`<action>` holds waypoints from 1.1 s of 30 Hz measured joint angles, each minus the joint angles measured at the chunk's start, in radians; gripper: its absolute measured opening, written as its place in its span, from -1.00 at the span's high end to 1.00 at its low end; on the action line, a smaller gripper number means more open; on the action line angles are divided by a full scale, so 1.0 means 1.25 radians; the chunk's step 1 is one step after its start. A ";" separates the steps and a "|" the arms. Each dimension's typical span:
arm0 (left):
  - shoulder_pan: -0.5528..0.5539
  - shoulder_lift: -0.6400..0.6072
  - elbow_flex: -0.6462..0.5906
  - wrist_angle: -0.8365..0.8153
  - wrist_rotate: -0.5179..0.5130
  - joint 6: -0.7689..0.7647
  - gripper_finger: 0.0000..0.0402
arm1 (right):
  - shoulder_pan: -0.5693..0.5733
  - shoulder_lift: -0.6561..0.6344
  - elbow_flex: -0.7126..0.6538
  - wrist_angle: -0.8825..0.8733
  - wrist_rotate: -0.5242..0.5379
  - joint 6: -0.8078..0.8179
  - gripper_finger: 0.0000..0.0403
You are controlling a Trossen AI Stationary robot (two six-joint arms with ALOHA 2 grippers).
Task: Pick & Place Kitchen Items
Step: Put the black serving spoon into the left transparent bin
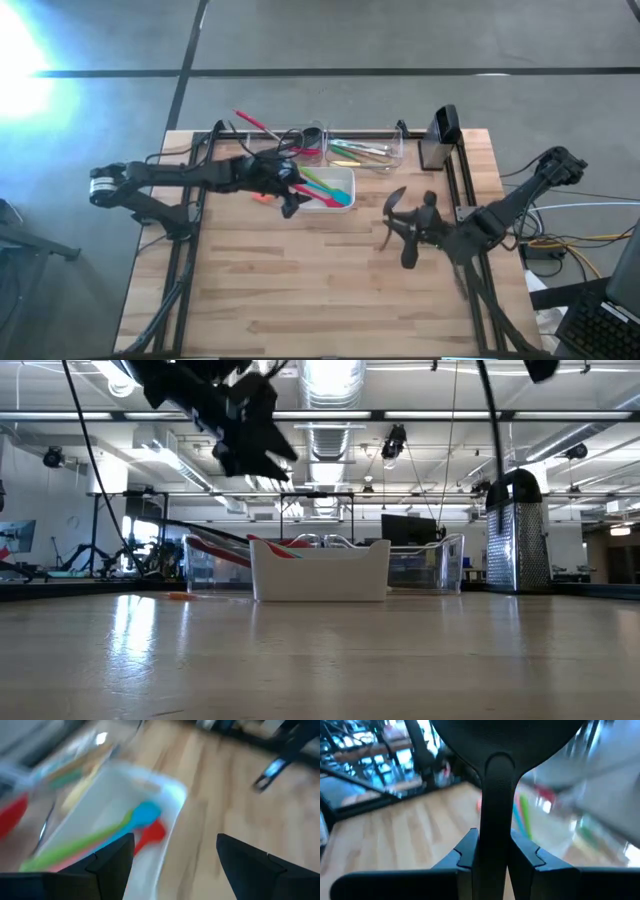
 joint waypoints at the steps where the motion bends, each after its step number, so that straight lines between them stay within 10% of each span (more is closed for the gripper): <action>1: -0.007 0.000 0.000 0.036 0.002 -0.002 -0.43 | -0.007 0.000 0.006 0.041 0.014 -0.065 0.72; 6: -0.064 0.010 -0.015 0.211 -0.045 0.003 -0.43 | -0.043 0.001 0.023 0.310 0.129 -0.395 0.72; 11: -0.138 0.027 -0.016 0.303 -0.273 0.110 -0.43 | -0.087 0.008 0.020 0.567 0.093 -0.643 0.72; 33: -0.199 0.268 0.188 0.468 -0.413 0.320 -0.43 | -0.269 0.048 0.032 0.627 -0.132 -0.650 0.72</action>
